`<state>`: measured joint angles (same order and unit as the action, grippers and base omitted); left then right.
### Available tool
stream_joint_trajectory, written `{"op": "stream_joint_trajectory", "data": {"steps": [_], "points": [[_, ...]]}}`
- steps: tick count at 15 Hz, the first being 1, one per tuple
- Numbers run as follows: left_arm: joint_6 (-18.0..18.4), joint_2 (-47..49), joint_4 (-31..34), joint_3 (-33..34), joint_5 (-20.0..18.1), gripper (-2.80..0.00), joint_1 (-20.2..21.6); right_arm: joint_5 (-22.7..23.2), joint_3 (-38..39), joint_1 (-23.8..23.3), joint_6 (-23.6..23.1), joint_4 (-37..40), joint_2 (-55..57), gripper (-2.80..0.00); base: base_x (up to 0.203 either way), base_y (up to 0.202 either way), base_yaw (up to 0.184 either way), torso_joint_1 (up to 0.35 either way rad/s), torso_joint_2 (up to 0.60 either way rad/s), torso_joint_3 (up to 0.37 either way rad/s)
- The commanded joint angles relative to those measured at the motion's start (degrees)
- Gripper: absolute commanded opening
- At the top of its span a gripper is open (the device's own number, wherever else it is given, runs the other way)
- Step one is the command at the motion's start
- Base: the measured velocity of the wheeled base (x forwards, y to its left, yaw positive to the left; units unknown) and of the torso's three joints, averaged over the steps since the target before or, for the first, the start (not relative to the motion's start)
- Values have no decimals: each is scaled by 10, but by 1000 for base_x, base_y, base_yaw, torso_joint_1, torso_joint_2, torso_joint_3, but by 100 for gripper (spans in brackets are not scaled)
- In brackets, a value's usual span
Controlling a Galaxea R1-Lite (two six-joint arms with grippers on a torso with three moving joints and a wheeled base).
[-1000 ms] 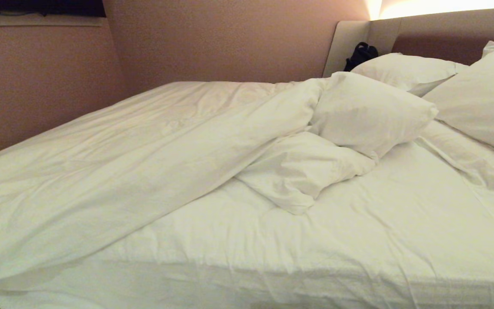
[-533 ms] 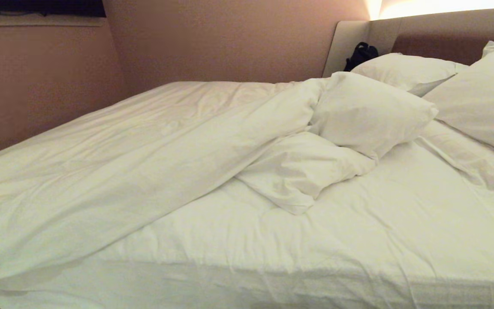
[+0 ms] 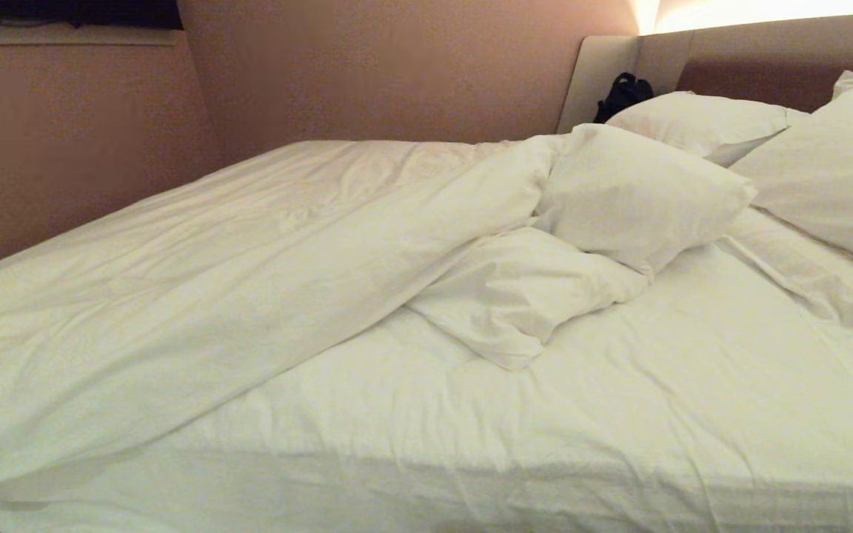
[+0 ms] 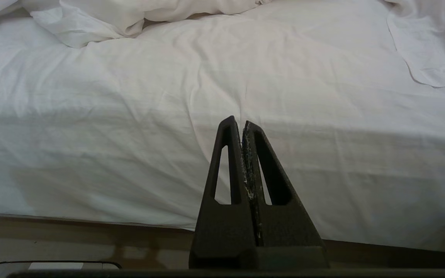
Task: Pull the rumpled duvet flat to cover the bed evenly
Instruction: Hold the folded corner of the quilt
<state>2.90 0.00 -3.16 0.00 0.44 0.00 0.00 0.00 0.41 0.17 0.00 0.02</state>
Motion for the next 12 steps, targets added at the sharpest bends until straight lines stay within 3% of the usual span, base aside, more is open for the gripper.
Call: {"op": "stream_joint_trajectory", "data": {"steps": [1,4,8,12], "points": [[-1,0,0,0,-2,-280,0,0,0,0,0,0,0,-280,0,0,0,0,0,0],[-3,0,-1,0,-3,-280,0,0,0,0,0,0,0,-280,0,0,0,0,0,0],[-20,0,-3,0,2,-280,0,0,0,0,0,0,0,-280,-136,0,-1,2,-1,3],[-22,0,-3,0,2,-280,0,0,0,0,0,0,0,-280,0,0,0,0,0,0]]}}
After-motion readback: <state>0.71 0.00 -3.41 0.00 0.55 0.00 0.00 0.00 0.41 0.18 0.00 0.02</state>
